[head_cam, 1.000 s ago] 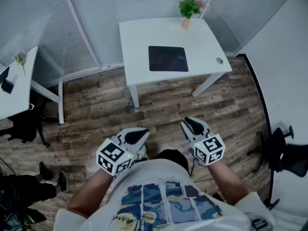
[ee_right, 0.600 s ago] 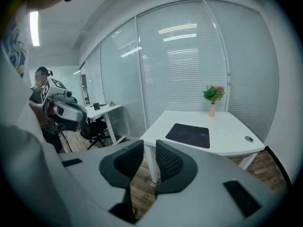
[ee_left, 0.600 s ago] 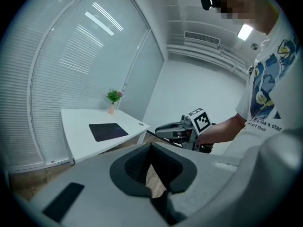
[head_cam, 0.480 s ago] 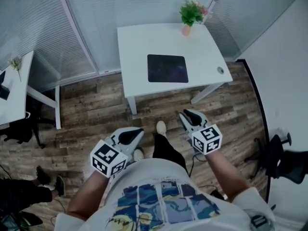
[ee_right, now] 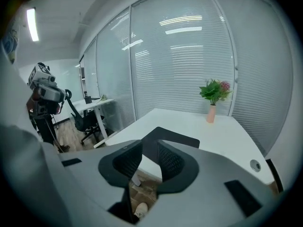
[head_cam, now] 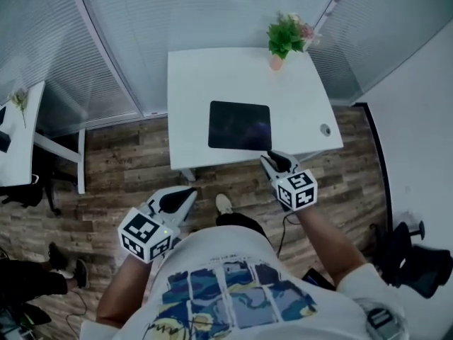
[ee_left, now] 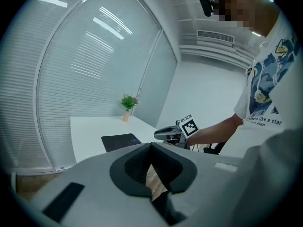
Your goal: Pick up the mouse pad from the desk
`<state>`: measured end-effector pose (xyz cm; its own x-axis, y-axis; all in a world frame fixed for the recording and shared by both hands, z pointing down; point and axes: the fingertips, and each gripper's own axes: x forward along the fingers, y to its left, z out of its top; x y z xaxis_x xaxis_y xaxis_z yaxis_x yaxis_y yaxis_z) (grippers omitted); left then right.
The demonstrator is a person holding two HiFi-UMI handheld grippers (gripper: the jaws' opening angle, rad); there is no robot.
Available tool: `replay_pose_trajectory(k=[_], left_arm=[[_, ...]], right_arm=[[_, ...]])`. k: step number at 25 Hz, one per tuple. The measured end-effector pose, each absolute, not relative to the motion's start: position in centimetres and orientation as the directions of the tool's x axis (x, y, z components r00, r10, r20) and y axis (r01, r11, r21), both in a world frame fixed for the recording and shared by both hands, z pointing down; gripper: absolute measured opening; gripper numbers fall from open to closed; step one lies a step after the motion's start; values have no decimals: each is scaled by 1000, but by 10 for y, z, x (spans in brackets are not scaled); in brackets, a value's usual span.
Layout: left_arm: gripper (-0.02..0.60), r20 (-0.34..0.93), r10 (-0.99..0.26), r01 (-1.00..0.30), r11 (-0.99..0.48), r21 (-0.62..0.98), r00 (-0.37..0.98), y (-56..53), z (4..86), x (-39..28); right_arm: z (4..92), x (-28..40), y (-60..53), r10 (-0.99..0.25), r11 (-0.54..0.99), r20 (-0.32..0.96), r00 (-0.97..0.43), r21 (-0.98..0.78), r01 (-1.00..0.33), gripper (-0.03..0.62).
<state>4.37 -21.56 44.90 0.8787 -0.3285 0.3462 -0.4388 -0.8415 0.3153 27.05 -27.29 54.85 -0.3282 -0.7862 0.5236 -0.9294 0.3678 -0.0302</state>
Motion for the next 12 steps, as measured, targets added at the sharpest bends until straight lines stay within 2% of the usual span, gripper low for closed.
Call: replay_pose_trajectory(k=[12], left_arm=[[2, 390, -407, -538, -774, 334, 826, -277, 461, 98]], right_arm=[[623, 367, -388, -729, 381, 608, -313, -19, -924, 130]])
